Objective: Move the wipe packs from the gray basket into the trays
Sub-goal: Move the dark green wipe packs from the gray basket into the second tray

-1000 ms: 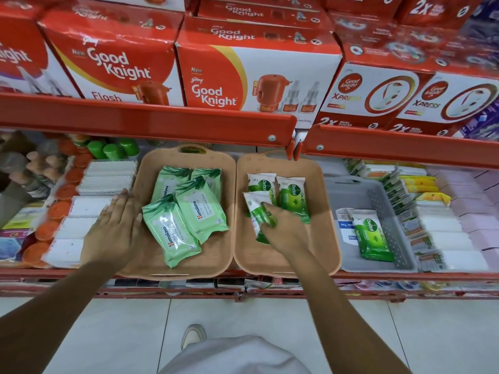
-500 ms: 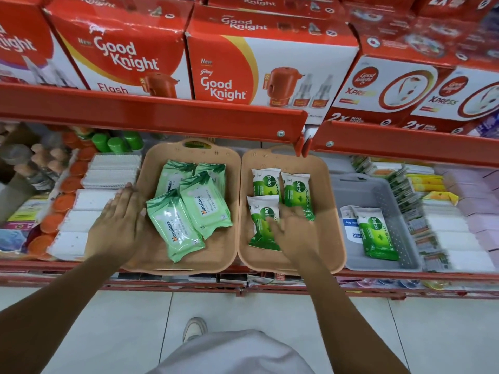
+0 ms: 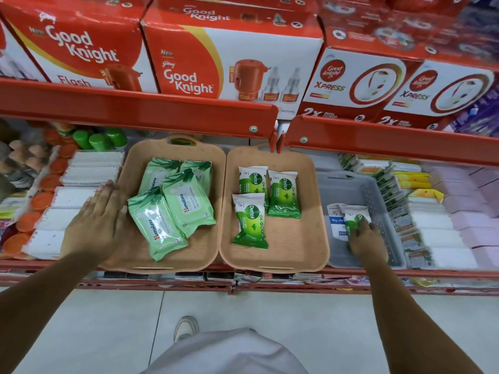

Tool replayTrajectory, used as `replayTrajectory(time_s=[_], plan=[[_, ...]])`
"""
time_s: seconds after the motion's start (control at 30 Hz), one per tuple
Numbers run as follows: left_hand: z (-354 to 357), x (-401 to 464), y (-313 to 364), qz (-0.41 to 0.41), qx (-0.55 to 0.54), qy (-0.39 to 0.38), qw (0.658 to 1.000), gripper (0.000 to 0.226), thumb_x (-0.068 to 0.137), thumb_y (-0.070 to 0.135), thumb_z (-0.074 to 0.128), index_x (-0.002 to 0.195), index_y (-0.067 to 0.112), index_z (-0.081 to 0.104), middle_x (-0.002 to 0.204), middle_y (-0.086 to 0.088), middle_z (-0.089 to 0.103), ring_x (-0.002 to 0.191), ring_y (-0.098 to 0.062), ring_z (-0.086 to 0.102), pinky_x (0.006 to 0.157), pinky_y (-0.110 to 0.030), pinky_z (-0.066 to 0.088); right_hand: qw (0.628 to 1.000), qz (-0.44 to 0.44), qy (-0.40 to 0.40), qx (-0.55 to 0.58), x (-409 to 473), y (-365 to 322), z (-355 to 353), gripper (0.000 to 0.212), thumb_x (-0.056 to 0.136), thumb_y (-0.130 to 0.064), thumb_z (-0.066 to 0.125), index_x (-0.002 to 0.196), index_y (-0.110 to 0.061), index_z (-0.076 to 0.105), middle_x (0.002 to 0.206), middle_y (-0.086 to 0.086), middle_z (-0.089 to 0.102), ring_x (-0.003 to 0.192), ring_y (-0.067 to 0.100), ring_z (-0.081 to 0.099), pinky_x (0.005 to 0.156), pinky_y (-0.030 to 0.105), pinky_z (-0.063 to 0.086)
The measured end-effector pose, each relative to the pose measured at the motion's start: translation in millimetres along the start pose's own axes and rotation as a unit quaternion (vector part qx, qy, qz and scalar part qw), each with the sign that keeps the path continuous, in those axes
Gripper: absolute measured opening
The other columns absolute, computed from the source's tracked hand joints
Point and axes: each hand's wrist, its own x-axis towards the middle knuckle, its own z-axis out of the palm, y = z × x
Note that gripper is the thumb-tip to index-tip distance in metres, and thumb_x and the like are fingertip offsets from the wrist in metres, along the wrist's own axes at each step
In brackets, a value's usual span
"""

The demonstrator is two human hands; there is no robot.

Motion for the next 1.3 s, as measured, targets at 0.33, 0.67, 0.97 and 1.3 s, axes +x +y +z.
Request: replayTrajectory(time_s=[0.33,0.67,0.97,1.3], plan=[[3.9,1.7,-5.7,0.005,0.013,-0.004,1.000,0.058,0.094,0.038,0.021,0.141,0.005,0.030,0.149,-0.023,0.032,0.136,-0.037,0.030,0.110,-0.013,-0.006,0.999,-0.032,-0.004,-0.003,-2.5,-9.6,2.5,0.048,0.091,-0.024,0.051,0.137,-0.016,0.039,0.122,0.026,0.051,0.108,0.044,0.055,0.088,0.050,0.048],[5.0,2.9,-5.3,0.003,0.024,-0.001,1.000,0.061,0.095,0.041,0.017,0.144,0.006,0.027,0.151,-0.021,0.029,0.139,-0.034,0.026,0.109,-0.013,-0.008,0.974,-0.146,0.143,0.094,-47.9,-68.1,-27.0,0.042,0.091,-0.026,0.047,0.133,-0.026,0.050,0.132,0.023,0.052,0.099,0.044,0.059,0.083,0.050,0.054],[0.8,1.5,3.8,-0.005,0.026,0.000,1.000,0.062,0.094,0.036,0.019,0.142,0.000,0.031,0.149,-0.022,0.032,0.138,-0.035,0.029,0.112,-0.042,0.020,0.988,-0.154,-0.005,0.028,-93.6,-132.2,9.6,0.048,0.093,-0.033,0.040,0.142,-0.031,0.039,0.139,0.018,0.046,0.124,0.038,0.044,0.100,0.047,0.041],[2.9,1.0,-0.1,0.001,0.015,-0.019,1.000,0.056,0.095,0.031,0.021,0.141,0.001,0.032,0.149,-0.021,0.033,0.138,-0.034,0.029,0.113,-0.043,0.021,0.991,-0.104,-0.085,-0.019,-100.0,-146.7,23.8,0.054,0.097,-0.044,0.033,0.148,-0.027,0.025,0.156,0.020,0.018,0.137,0.043,0.027,0.102,0.051,0.041]])
